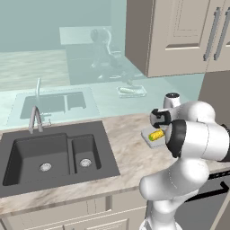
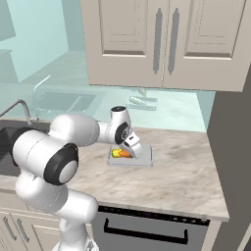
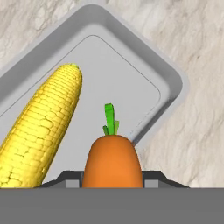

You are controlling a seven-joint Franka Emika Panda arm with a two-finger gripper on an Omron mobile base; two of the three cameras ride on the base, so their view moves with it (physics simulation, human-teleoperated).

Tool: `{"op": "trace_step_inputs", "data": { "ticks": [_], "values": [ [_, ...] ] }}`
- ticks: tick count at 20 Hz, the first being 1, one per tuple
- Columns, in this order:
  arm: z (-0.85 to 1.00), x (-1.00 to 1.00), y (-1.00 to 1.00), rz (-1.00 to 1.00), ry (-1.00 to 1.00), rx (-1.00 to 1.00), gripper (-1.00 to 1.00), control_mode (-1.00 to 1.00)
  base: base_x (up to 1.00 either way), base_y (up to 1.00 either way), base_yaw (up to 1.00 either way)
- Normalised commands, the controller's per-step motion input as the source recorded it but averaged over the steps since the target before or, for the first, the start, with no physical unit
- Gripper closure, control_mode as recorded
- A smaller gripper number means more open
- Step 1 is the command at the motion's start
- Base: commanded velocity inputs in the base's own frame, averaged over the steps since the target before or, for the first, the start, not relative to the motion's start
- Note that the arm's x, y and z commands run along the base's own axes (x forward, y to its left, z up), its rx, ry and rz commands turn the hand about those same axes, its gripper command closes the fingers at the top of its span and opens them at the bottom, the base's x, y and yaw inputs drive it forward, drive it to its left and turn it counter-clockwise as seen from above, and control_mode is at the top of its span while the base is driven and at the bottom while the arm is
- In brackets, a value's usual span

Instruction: Take the carrot and corn out of the freezer and place them in the tupperware container on the counter. Then put the tupperware containing the vegetables back in the freezer.

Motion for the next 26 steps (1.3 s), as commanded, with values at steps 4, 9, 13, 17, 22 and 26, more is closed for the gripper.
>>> {"op": "trace_step_inputs", "data": {
  "ticks": [4,9,13,17,22,26],
  "values": [
    [-0.18,0.16,-0.07,0.0,0.0,0.0,1.0,-1.0,0.0,0.0,0.0],
    [-0.06,0.1,-0.07,0.0,0.0,0.02,1.0,-1.0,0.0,0.0,0.0],
    [0.0,0.03,-0.04,0.0,0.0,0.01,1.0,-1.0,0.0,0.0,0.0],
    [-0.02,0.1,-0.02,0.0,0.0,0.0,1.0,-1.0,0.0,0.0,0.0],
    [-0.03,0.09,0.0,0.0,0.0,0.0,-1.0,-1.0,0.0,0.0,0.0],
    [0.0,0.05,0.0,0.0,0.0,0.0,-1.0,-1.0,0.0,0.0,0.0]
  ]
}}
